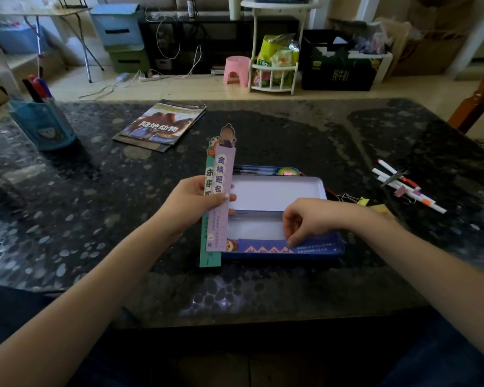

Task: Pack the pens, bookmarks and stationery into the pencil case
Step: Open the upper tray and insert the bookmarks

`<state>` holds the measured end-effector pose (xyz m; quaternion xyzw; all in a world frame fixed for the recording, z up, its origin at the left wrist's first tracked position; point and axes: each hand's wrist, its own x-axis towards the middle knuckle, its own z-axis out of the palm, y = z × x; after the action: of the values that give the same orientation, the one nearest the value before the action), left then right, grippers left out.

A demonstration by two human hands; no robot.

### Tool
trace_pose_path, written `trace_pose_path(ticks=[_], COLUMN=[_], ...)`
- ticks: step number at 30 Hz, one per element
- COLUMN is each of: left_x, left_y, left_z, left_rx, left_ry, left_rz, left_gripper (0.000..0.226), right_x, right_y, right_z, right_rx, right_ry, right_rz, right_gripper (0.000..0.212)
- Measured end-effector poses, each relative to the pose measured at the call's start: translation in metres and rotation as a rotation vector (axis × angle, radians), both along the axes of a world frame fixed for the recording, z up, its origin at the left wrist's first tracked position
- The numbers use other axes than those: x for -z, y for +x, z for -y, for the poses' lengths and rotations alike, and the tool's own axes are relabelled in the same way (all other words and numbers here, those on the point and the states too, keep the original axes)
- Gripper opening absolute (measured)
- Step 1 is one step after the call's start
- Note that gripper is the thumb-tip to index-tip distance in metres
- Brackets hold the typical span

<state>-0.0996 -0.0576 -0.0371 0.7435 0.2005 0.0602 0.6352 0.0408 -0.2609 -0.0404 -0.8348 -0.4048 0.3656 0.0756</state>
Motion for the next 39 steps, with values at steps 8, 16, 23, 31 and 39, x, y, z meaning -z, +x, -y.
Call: trace_pose_path(ticks=[8,16,23,31,39], left_x=[0.005,0.005,0.004,0.005,0.010], left_y=[0.002,0.001,0.001,0.001,0.002], left_z=[0.001,0.003,0.004,0.004,0.002], left_rx=[0.008,-0.003,0.001,0.004,0.006], left_ry=[0.043,0.051,0.042,0.049,0.004], left_rz=[-0.028,-0.027,-0.028,-0.012,0.000], left_gripper=[0.023,0.016,0.017,0.011,0.015], right_x=[0.003,-0.006,-0.009,-0.007,-0.007], right_y=[-0.006,-0.006,-0.009,-0.006,-0.004], right_z=[-0.003,-0.001,-0.001,0.006,0.004], right_rx=[-0.054,-0.032,-0.077,0.073,0.034], right_ry=[-0.012,-0.058,-0.188,-0.279,-0.327], right_rz=[0.074,0.025,-0.020,0.076,0.047], right_gripper=[0.021,0.017,0.024,0.022,0.016])
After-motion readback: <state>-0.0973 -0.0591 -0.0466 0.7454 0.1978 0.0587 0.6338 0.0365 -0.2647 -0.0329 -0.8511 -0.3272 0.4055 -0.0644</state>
